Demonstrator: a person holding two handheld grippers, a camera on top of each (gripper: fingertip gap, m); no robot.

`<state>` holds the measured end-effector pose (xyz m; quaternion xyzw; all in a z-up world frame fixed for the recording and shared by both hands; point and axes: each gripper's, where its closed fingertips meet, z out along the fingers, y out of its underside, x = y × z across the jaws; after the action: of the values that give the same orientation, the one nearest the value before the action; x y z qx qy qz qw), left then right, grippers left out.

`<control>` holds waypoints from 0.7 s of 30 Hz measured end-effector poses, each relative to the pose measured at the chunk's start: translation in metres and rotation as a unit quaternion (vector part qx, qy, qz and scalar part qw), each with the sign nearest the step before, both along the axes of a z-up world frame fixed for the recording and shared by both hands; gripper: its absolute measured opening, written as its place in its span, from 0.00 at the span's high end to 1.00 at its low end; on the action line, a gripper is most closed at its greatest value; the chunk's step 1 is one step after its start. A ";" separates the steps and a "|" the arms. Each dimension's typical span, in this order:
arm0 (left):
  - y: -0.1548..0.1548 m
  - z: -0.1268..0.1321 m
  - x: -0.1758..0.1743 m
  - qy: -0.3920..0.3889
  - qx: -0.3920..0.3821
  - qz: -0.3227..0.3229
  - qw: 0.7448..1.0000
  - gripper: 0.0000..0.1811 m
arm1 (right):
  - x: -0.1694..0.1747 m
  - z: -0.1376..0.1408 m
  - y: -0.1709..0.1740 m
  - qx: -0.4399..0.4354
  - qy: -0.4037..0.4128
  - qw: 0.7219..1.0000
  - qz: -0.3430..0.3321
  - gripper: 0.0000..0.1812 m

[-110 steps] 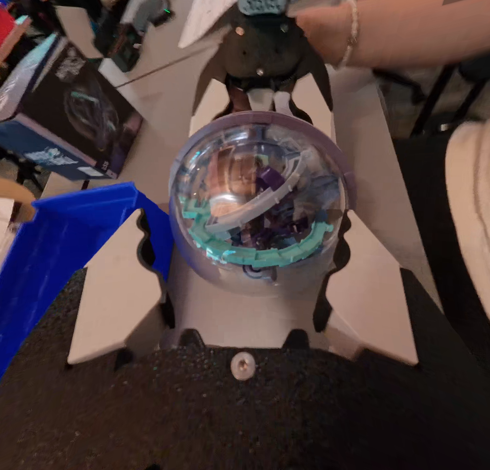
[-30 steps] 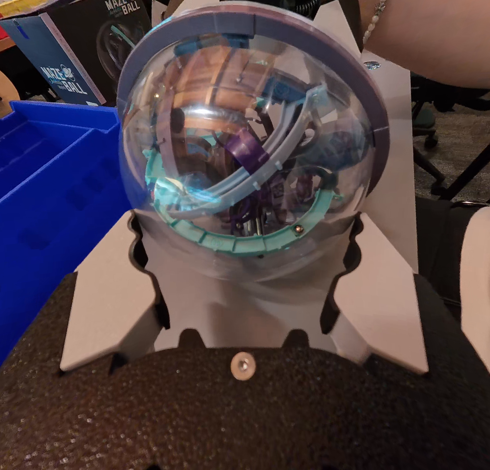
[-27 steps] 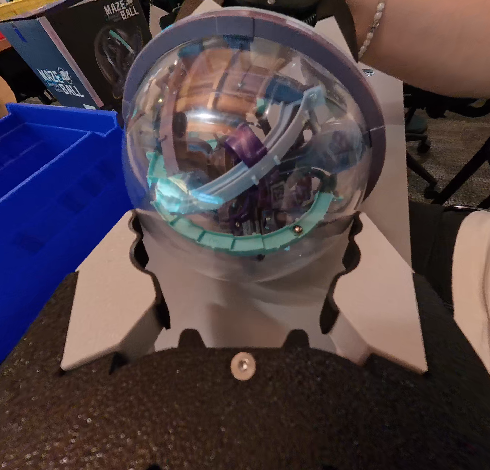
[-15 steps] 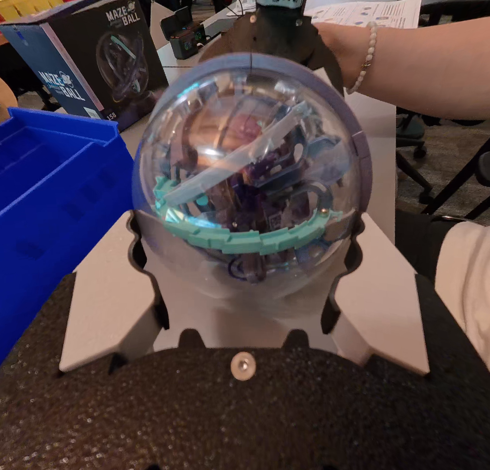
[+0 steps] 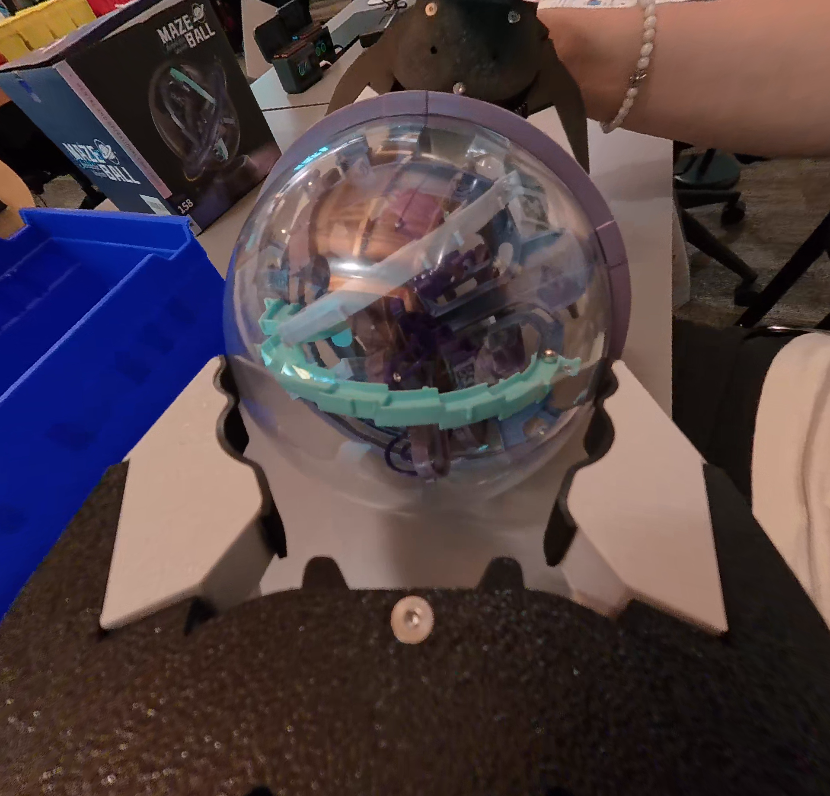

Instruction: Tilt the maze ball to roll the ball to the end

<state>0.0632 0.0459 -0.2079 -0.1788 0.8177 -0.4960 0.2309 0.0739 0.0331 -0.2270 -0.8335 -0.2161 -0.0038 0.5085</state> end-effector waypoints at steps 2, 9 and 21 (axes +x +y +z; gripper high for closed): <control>0.000 -0.001 -0.001 -0.001 0.009 -0.002 1.000 0.17 | -0.001 0.001 -0.001 0.002 -0.015 1.000 -0.012 0.15; 0.002 0.001 0.005 0.024 -0.030 0.018 0.999 0.18 | 0.001 0.014 0.002 0.062 -0.053 0.995 -0.061 0.17; -0.002 0.007 -0.001 0.000 -0.023 -0.010 1.000 0.17 | -0.006 0.006 0.002 0.069 -0.043 0.988 -0.128 0.16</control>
<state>0.0618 0.0438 -0.2008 -0.1757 0.8081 -0.5166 0.2218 0.0679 0.0351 -0.2208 -0.8165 -0.1281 -0.1192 0.5501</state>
